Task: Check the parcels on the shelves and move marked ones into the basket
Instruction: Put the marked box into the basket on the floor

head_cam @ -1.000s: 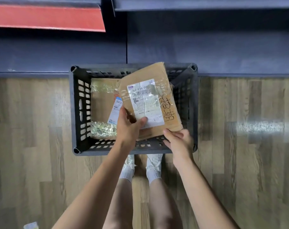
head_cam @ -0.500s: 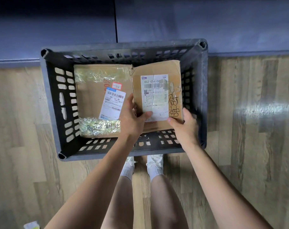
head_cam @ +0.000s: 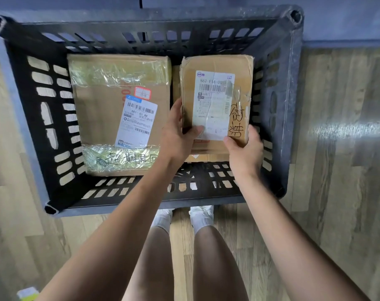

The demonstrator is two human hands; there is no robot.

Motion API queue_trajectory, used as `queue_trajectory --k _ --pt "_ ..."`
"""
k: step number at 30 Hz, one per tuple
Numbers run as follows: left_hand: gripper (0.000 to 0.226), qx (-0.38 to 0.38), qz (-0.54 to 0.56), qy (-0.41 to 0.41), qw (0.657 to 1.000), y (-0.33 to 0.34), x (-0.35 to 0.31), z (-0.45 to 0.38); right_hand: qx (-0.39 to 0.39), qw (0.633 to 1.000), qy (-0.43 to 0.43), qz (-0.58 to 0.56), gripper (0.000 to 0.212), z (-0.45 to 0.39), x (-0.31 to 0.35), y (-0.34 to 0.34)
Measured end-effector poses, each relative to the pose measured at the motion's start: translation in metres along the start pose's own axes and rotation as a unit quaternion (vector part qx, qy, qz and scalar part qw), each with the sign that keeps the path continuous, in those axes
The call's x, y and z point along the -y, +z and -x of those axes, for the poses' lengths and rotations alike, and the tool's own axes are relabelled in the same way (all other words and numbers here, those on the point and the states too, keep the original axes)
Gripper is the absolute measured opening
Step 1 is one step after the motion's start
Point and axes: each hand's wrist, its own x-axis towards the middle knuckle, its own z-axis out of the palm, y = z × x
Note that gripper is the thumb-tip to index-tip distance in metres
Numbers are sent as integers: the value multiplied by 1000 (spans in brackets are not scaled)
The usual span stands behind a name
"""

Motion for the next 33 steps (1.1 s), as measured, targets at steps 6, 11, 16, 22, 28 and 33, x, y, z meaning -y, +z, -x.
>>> queue_trajectory --k 6,11,16,22,28,33 --pt "75 7 9 -15 1000 -4 -7 6 24 1000 -9 11 55 3 7 -5" --pt "66 21 19 -59 998 -21 -36 30 40 998 -28 -32 65 27 31 -36" --pt "61 8 -25 -32 999 -50 -96 68 72 990 -61 -105 63 69 75 -85" --pt "61 0 -32 47 998 -83 -194 137 95 973 -139 -158 51 127 151 -152" --pt "58 -42 -28 109 993 -111 -272 217 77 966 -188 -158 50 195 209 -220" --pt "59 -66 -19 148 987 -129 -320 269 91 952 -234 -177 47 252 238 -262"
